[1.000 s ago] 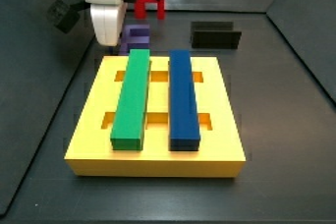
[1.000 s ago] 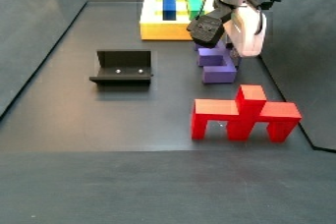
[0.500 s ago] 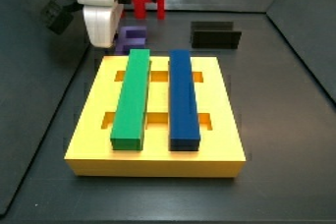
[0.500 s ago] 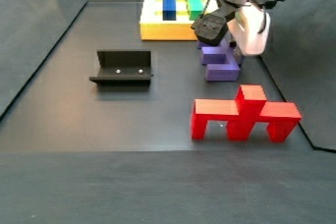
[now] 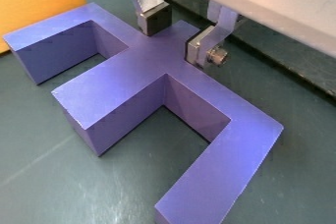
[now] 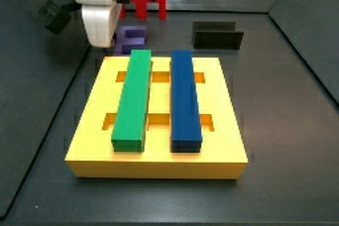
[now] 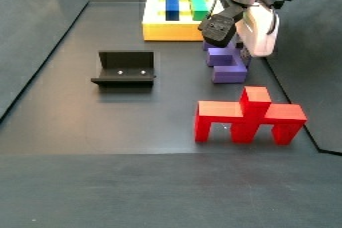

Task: Pick up the purple object. Move up. Place the purple object on the fixture. Regrasp the purple object. Move to above the board. Insert the purple object.
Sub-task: Pick up the purple object, then move up, then place the purple object on the fixture.

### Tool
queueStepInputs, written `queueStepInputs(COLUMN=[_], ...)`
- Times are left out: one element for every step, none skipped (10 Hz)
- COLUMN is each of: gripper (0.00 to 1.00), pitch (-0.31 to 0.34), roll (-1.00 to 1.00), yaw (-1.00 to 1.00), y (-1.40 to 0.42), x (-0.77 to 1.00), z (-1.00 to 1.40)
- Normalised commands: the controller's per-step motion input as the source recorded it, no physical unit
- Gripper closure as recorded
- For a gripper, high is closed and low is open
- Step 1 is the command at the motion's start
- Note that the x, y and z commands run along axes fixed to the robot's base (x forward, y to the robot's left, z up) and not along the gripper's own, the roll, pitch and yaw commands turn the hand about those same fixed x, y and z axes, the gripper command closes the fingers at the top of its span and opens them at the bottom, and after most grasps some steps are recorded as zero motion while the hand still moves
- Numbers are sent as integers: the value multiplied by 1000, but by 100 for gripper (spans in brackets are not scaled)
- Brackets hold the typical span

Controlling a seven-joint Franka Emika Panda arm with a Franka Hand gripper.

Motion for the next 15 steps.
queueStepInputs(gripper=[100, 100, 100, 100, 100, 100, 100, 100, 100, 100, 100, 100, 100, 100, 100], pitch=[0, 0, 32, 63, 44, 0, 0, 66, 174, 134, 134, 137, 229, 254, 249], roll=[0, 0, -5, -3, 0, 0, -129, -251, -60, -97, -83, -71, -31, -11, -11], yaw=[0, 0, 2, 3, 7, 0, -60, 17, 286, 451, 483, 497, 463, 471, 509], y=[0, 0, -49, -47, -22, -6, 0, 83, 63, 20, 6, 3, 71, 46, 17], x=[0, 0, -65, -98, -49, 49, 180, 483, 546, 509, 483, 460, 411, 403, 371], z=[0, 833, 798, 705, 369, 0, 0, 0, 20, 0, 0, 0, 0, 23, 26])
